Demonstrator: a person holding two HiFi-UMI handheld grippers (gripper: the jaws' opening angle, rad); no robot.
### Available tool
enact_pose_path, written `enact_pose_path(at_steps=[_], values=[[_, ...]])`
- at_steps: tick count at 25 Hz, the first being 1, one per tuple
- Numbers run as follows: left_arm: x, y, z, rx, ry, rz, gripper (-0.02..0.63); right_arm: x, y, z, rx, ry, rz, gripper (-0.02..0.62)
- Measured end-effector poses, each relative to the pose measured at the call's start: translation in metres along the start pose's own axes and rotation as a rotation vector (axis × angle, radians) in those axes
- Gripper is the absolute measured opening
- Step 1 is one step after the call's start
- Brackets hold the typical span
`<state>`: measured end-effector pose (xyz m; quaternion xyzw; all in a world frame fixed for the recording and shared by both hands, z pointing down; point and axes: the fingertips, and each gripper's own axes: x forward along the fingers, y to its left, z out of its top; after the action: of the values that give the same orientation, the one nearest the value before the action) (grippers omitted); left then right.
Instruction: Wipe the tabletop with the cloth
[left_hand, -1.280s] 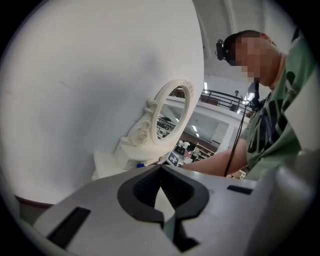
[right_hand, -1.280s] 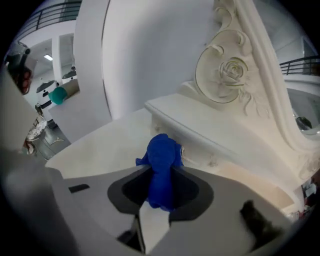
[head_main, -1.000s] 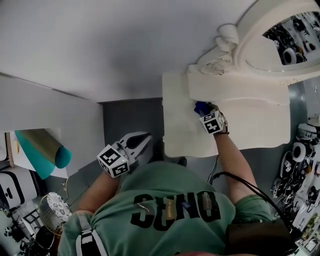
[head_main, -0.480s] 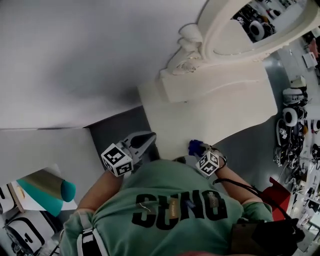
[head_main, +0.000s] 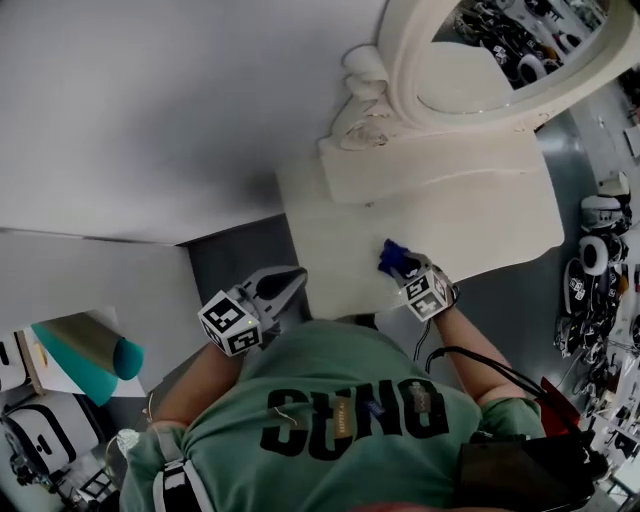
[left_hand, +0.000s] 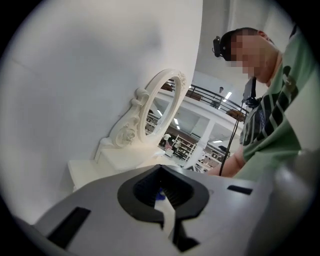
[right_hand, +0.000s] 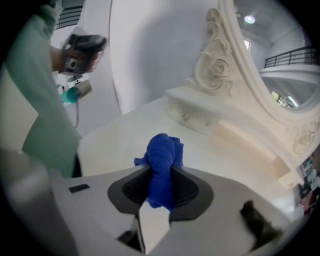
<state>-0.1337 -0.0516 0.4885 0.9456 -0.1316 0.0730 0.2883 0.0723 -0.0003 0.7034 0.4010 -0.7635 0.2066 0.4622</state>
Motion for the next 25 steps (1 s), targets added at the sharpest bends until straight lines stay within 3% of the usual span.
enact_pose_path(at_steps=[3,5,9,12,15,19,22,25], values=[[-0.006,-0.01,-0.005,-0.011,-0.025,0.137,0.002,0.034,-0.084,0.058,-0.021,-0.093,-0.069,0.103],[-0.007,-0.025,-0.013,-0.019,-0.033,0.201,0.002,0.051,-0.117,0.071,-0.029,-0.098,-0.082,0.103],[-0.01,-0.048,-0.031,-0.054,-0.059,0.31,0.002,0.076,-0.131,0.071,-0.124,-0.071,-0.061,0.106],[-0.001,-0.058,-0.038,-0.074,-0.08,0.347,0.002,0.076,-0.124,0.064,-0.137,-0.058,-0.013,0.104],[0.022,-0.068,-0.033,-0.071,-0.107,0.336,0.002,0.053,-0.085,0.028,-0.229,0.014,0.094,0.104],[0.052,-0.081,-0.02,-0.036,-0.131,0.285,0.002,-0.012,-0.004,-0.07,-0.368,0.052,0.265,0.104],[0.069,-0.088,-0.016,-0.02,-0.128,0.245,0.001,-0.046,0.025,-0.127,-0.358,0.067,0.347,0.104],[0.077,-0.091,-0.017,-0.016,-0.121,0.219,0.002,-0.053,0.026,-0.137,-0.334,0.083,0.376,0.104]])
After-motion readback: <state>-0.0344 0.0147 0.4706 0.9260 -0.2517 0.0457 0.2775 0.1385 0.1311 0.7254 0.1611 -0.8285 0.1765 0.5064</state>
